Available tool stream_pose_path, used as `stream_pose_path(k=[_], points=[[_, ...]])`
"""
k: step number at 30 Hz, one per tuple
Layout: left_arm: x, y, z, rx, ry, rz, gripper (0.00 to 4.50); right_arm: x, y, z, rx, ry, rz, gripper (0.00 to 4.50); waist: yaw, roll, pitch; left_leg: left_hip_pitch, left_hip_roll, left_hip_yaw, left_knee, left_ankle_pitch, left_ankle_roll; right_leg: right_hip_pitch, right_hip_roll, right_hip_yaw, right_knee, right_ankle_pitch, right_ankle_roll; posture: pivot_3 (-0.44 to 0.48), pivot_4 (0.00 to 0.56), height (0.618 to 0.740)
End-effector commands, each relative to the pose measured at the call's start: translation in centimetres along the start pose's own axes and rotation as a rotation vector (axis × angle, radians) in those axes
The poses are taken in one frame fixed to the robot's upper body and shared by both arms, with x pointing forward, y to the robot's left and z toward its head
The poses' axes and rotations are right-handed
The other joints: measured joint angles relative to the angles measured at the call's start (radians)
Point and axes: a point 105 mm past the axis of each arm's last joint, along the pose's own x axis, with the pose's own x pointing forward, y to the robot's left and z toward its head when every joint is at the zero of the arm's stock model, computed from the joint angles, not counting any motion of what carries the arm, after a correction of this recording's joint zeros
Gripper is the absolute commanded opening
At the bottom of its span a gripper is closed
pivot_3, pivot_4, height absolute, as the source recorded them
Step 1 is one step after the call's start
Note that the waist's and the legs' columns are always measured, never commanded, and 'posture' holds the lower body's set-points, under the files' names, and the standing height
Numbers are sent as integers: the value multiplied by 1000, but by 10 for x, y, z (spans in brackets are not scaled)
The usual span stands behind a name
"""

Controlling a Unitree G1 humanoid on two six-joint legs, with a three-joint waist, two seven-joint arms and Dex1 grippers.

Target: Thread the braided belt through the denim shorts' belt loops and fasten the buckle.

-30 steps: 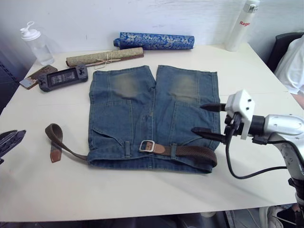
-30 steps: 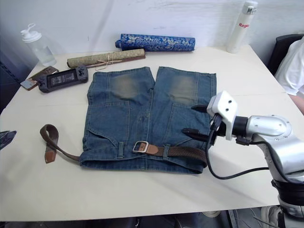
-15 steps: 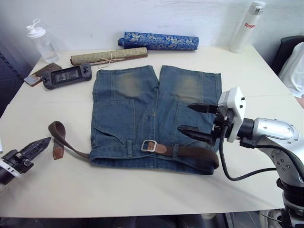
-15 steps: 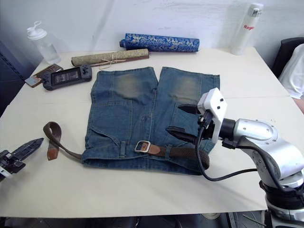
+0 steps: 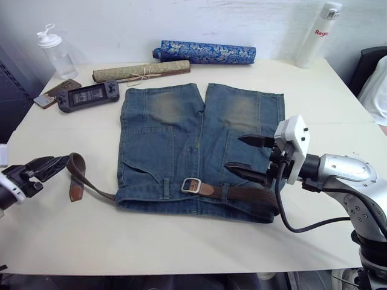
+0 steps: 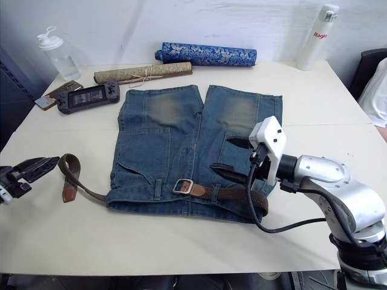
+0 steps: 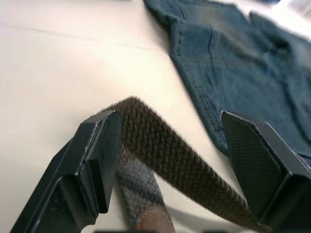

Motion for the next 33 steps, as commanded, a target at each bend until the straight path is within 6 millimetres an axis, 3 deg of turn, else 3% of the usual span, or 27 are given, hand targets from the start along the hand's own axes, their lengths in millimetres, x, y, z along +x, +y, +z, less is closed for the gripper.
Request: stream_pose_path(k=[1,6,12,17,25,30,33], points=[[5,2,28,232,92,184,3558,4,7,10,-40,-40,20,4461,2,-1,1,0,0,0,0,0,-1,0,0,-1,0,0,0,0,150,637],[13,-1,38,338,166,308,3558,9,12,8,-31,-50,33,4461,-4,1,1,1,0,0,-3,1,-1,0,0,1,-1,7,13,0,150,637],[10,14,-3,346,367,384,3558,13,14,8,-22,-65,30,4461,-22,1,2,2,0,0,-4,1,-1,-1,1,0,-1,8,15,0,150,637],[-2,28,-8,334,366,444,3558,12,12,6,-22,-65,14,4461,-15,0,2,1,1,0,-4,1,-1,-1,0,-3,-1,7,14,0,150,637],[5,22,-3,300,323,390,40,15,10,8,-28,-86,-2,4500,-2,0,2,0,0,-1,-3,1,-2,0,0,-4,-2,7,11,0,150,637],[13,8,20,279,148,329,40,15,8,4,-37,-72,-12,4500,-1,0,2,0,0,-1,-4,1,-3,0,0,-5,-2,7,12,0,150,637],[13,-25,70,155,-249,150,40,15,6,1,-42,-66,-21,4500,6,0,2,0,0,-2,-4,2,-3,1,0,-6,-3,8,12,0,150,637]])
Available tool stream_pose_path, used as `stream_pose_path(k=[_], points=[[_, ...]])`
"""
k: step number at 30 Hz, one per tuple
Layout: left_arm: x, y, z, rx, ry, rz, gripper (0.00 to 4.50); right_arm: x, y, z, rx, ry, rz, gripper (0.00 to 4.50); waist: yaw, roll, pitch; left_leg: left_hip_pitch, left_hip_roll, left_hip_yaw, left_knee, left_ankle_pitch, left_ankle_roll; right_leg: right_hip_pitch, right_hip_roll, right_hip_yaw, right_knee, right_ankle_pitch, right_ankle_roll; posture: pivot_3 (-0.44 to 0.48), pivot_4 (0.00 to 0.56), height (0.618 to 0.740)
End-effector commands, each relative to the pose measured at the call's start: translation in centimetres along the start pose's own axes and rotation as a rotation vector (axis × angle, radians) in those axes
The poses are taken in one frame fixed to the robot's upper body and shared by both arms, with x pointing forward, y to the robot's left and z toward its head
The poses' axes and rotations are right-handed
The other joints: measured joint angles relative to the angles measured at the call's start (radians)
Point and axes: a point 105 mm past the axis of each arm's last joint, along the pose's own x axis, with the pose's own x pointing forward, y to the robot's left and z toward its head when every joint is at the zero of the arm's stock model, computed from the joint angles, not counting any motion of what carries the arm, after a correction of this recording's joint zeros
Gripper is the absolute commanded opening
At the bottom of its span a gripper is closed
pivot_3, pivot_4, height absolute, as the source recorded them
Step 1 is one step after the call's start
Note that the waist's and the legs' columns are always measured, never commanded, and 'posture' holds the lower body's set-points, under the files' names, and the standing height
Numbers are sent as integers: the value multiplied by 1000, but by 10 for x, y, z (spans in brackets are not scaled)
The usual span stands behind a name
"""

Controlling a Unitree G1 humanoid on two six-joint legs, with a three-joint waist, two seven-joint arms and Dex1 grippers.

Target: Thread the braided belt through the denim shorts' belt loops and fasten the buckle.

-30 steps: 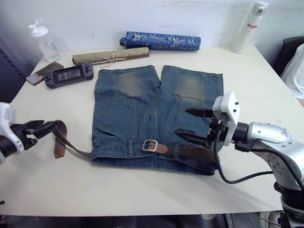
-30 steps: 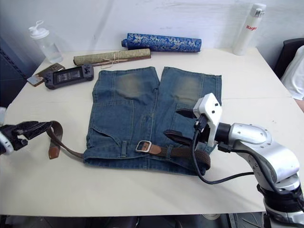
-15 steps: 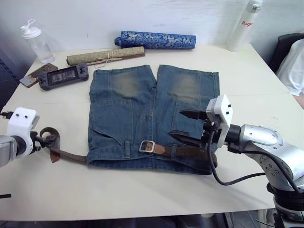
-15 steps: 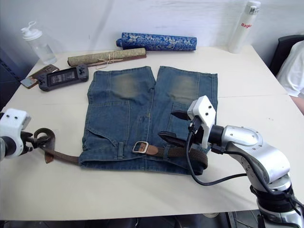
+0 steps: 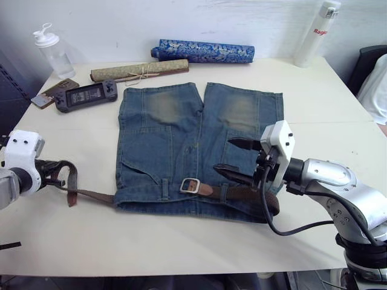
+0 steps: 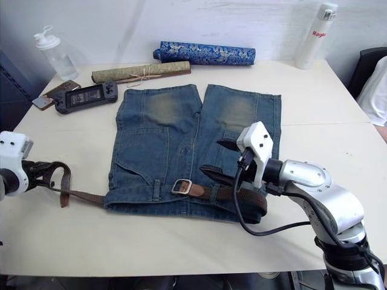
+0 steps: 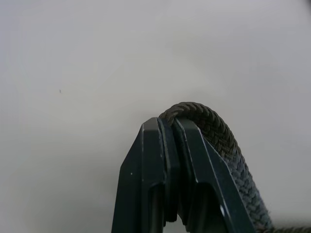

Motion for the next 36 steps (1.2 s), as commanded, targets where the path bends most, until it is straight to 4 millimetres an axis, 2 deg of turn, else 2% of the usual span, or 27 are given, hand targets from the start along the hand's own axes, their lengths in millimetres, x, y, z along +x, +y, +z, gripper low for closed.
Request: stream_pose_path(k=[1,4,7,10,14,17,21,24,30,36], points=[[-34,-19,69,-96,-477,-155,40,0,1,4,-45,-24,-4,4500,4,-1,0,-1,0,-1,1,0,0,0,0,-1,0,0,1,0,150,637],[-53,-35,65,-145,-577,-302,40,1,0,4,-52,-26,-5,4500,-5,-1,-1,-2,0,-1,2,1,-1,0,0,-2,-1,2,2,0,150,637],[-62,-52,56,-172,-574,-425,40,1,0,4,-56,-27,0,4500,-15,-1,0,-1,0,1,1,1,-1,0,-1,-1,-2,1,2,0,150,637],[-55,-67,39,-83,-479,-449,40,3,1,6,-83,-27,4,4500,-16,-1,0,-1,1,0,1,0,0,0,-1,-2,-2,1,2,0,150,637],[-44,-86,38,85,-439,-449,40,14,7,18,-172,-77,-2,4500,-12,-1,0,-1,0,1,1,0,0,1,-1,-2,-2,-1,-3,0,150,637],[-39,-117,36,259,-413,-512,40,28,25,25,-320,-91,46,4500,-9,0,0,-1,0,1,1,0,0,1,-1,-2,-3,0,-4,0,150,637],[-34,-137,37,353,-434,-551,40,50,52,24,-395,-119,110,4500,-11,0,0,-1,-1,1,1,0,0,1,0,-2,-4,1,-2,0,150,637],[-31,-146,36,387,-445,-576,40,63,51,15,-418,-94,88,4500,-19,0,0,-1,-1,0,0,0,0,0,1,-3,-3,1,-1,0,150,637],[-33,-159,43,433,-496,-607,40,78,38,9,-399,-65,15,4500,-20,0,0,-1,-2,0,0,0,0,0,1,-3,-2,2,0,0,150,637],[-32,-166,46,456,-516,-604,40,85,41,2,-358,-47,25,4500,-22,0,0,-1,-3,0,0,0,-1,0,1,-4,-1,2,0,0,150,637]])
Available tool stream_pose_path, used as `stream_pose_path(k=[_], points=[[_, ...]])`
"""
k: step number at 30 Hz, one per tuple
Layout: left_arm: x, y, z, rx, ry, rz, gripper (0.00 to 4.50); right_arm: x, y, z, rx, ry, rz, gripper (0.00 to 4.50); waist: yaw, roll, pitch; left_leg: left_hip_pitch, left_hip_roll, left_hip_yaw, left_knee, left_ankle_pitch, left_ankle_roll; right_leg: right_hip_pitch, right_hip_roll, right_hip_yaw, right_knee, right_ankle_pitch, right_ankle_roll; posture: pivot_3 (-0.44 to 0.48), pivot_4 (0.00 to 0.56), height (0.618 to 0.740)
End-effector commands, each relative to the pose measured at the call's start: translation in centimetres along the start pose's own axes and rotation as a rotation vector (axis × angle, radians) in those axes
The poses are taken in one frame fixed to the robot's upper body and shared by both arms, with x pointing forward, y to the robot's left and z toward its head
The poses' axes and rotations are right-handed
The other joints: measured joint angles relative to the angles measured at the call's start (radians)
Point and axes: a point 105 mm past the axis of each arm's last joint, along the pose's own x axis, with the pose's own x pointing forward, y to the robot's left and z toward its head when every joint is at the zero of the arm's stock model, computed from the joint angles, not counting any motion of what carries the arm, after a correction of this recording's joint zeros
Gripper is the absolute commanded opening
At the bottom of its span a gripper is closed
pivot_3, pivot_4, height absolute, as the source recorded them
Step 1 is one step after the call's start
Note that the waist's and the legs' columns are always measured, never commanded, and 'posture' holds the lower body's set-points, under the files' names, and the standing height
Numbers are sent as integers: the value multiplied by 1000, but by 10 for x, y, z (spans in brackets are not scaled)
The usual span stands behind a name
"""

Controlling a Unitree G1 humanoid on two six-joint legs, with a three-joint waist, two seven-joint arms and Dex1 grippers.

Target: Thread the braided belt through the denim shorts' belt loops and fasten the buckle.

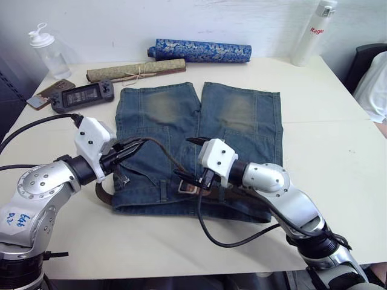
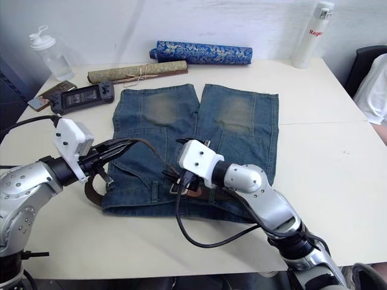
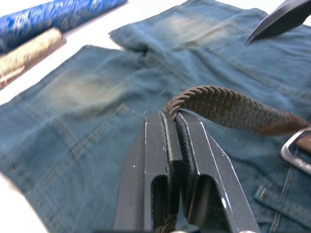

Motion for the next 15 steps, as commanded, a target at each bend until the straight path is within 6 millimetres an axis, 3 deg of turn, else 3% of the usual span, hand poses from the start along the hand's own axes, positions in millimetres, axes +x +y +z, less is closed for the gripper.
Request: stream_pose_path(k=[1,10,13,15], points=[[2,1,16,67,-53,20,40,4,2,7,13,-25,6,4500,0,0,0,0,0,0,0,0,0,0,0,0,0,0,0,0,150,637],[3,-2,23,93,-107,14,40,8,-6,-19,51,96,-58,4500,0,0,0,0,-1,-1,0,0,-1,-1,0,0,4,-1,-1,0,150,637],[3,-2,21,93,-102,17,0,7,-9,-21,75,104,-93,3622,-1,0,0,1,-1,-1,0,0,-1,-1,0,0,4,-1,-1,0,150,637],[3,-2,21,94,-101,19,0,7,-9,-19,75,105,-100,2687,0,0,0,1,-1,-1,0,0,-1,-1,0,0,5,-1,-1,0,150,637]])
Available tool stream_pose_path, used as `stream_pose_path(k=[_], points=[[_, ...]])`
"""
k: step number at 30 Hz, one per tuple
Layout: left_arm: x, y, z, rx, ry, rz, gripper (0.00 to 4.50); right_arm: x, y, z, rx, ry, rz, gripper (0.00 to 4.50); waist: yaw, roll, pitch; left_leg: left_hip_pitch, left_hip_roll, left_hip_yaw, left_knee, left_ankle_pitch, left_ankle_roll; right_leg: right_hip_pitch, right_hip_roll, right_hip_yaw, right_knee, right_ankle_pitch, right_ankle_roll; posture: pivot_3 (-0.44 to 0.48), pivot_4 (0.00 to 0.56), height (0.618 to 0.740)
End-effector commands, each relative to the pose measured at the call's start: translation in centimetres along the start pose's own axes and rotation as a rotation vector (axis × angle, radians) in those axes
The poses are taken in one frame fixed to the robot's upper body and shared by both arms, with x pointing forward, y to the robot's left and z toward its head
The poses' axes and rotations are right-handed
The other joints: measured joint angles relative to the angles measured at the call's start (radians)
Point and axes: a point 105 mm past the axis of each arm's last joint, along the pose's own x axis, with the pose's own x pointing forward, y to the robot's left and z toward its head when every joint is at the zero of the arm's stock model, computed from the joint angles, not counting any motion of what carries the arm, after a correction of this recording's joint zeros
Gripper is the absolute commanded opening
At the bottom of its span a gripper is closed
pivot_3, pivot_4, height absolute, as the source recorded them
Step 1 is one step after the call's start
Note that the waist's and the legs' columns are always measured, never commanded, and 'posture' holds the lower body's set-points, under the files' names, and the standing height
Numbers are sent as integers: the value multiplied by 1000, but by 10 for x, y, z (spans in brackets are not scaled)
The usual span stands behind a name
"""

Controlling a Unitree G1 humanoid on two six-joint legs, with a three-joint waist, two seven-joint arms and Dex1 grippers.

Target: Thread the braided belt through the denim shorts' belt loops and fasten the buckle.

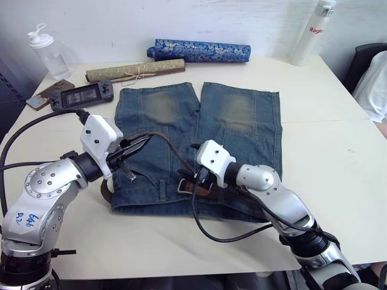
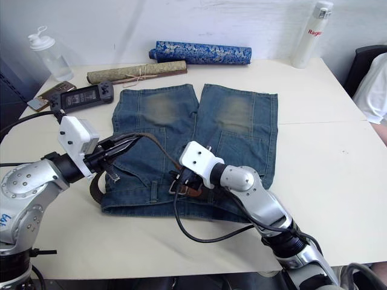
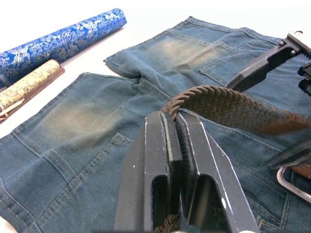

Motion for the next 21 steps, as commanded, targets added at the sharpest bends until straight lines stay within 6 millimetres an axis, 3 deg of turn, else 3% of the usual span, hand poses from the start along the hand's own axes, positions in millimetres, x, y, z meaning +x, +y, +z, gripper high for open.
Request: stream_pose_path(k=[1,5,6,9,12,17,21], points=[[-3,1,9,45,-29,13,0,-2,-3,12,-11,-34,-34,2202,1,0,0,0,0,0,0,0,0,0,0,0,0,0,0,0,150,637],[-2,0,7,51,-18,14,0,-4,-1,16,-20,-41,-37,238,1,0,0,0,0,0,0,0,0,0,0,0,0,0,0,0,150,637],[-2,0,7,44,-19,13,0,-4,-1,16,-22,-37,-40,48,1,0,0,0,0,0,0,0,0,0,0,0,0,0,0,0,150,637],[-2,-1,7,29,-18,16,0,-6,-4,14,-33,-24,-50,48,0,0,0,0,0,0,0,0,0,0,0,0,0,0,0,0,150,637],[-6,-7,10,0,-24,-19,1046,-6,-10,14,-66,-10,-69,0,0,0,0,0,0,0,0,0,0,0,0,0,0,0,0,0,150,637],[-12,-11,13,-4,-9,-40,3209,-5,-18,17,-117,-12,-89,0,-1,0,0,0,0,0,0,0,0,0,0,0,0,0,0,0,150,637],[-21,-11,22,-82,-20,-72,3209,-2,-29,20,-225,-15,-124,0,0,0,0,0,0,0,0,0,0,0,0,0,0,0,0,0,150,637]])
